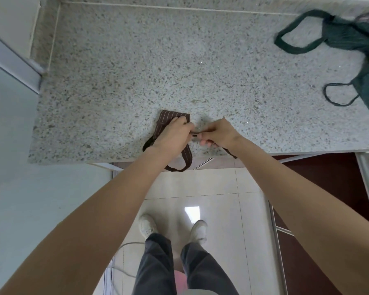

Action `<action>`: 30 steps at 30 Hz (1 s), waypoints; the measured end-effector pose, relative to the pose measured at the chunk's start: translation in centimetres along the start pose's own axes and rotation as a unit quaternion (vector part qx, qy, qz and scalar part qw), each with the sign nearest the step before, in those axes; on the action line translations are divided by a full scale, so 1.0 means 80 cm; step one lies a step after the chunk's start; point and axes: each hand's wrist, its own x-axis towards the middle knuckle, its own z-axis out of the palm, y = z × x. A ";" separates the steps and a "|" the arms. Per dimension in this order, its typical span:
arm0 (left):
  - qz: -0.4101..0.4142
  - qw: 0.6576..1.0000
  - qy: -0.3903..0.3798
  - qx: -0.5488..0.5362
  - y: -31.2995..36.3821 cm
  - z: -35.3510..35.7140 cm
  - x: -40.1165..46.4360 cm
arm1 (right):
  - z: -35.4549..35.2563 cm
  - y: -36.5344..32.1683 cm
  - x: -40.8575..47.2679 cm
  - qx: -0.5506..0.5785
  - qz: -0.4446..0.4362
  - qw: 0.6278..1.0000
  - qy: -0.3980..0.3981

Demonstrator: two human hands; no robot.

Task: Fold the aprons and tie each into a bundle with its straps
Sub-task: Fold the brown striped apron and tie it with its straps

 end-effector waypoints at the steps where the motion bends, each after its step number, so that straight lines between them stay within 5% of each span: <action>1: -0.010 1.000 0.003 -0.006 0.000 0.001 0.003 | -0.002 0.004 -0.002 0.052 0.006 0.999 -0.001; 6: -0.023 0.998 0.003 -0.065 -0.004 0.000 0.002 | 0.009 0.017 -0.005 0.307 0.095 0.945 -0.055; 13: -0.051 0.989 0.033 -0.135 -0.007 -0.009 0.005 | 0.042 0.026 -0.007 0.579 0.064 0.812 0.027; 18: -0.074 0.980 0.047 -0.177 -0.009 -0.011 0.006 | 0.059 0.022 -0.006 0.698 0.041 0.715 -0.010; 25: -0.063 0.980 0.053 -0.182 -0.011 -0.011 0.005 | 0.058 0.012 -0.007 0.653 0.036 0.756 0.043; 30: -0.040 0.988 0.031 -0.148 -0.012 -0.015 0.003 | 0.058 0.002 0.001 0.445 0.050 0.891 0.080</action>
